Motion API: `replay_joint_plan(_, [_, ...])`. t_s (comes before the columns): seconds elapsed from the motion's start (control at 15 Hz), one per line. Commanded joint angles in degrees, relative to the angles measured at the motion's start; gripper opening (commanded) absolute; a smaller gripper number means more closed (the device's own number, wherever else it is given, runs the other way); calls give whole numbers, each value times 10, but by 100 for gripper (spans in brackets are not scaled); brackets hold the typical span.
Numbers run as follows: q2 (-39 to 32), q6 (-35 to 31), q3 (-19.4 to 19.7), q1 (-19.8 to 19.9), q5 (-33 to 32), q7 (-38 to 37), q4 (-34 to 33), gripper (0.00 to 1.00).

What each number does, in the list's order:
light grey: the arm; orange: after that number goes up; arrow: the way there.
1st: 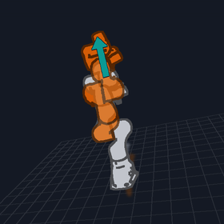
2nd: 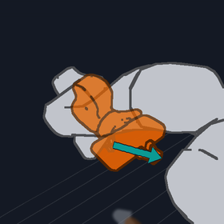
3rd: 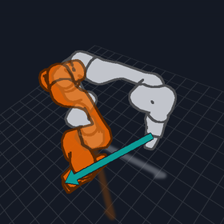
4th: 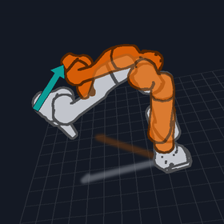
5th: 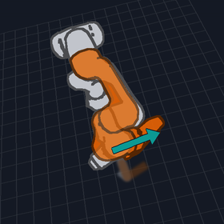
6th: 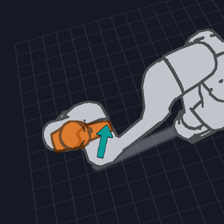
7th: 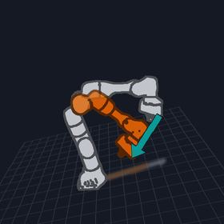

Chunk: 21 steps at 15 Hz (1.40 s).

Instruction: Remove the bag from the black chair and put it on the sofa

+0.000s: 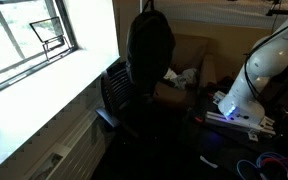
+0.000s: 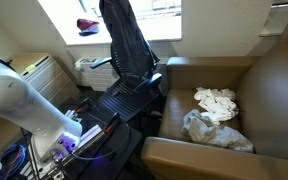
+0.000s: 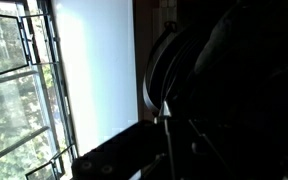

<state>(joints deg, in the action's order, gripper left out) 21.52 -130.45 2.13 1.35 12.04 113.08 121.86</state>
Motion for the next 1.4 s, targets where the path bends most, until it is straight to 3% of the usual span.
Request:
replay_joint_plan(0.0, [-24, -19, 38, -16, 14, -41, -18, 1])
replay_joint_plan(0.33, [-28, 51, 173, 16, 84, -28, -45, 1])
replay_joint_plan(0.67, [-110, 118, 303, 64, 177, -13, -85, 1])
replay_joint_plan(0.73, [-65, 88, 262, 64, 145, -20, -38, 1])
replay_joint_plan(0.8, [-77, 95, 274, 74, 149, -10, -41, 4])
replay_joint_plan(1.0, [-94, 124, 269, 78, 144, 7, -49, 1])
replay_joint_plan(1.13, [-95, 72, 243, 102, 97, -101, -37, 1])
replay_joint_plan(1.2, [-139, 37, 222, 88, 99, -148, -62, 1])
replay_joint_plan(1.27, [-174, 27, 272, 115, 117, -92, -55, 1])
replay_joint_plan(1.33, [-177, 12, 233, 105, 91, -180, -72, 1])
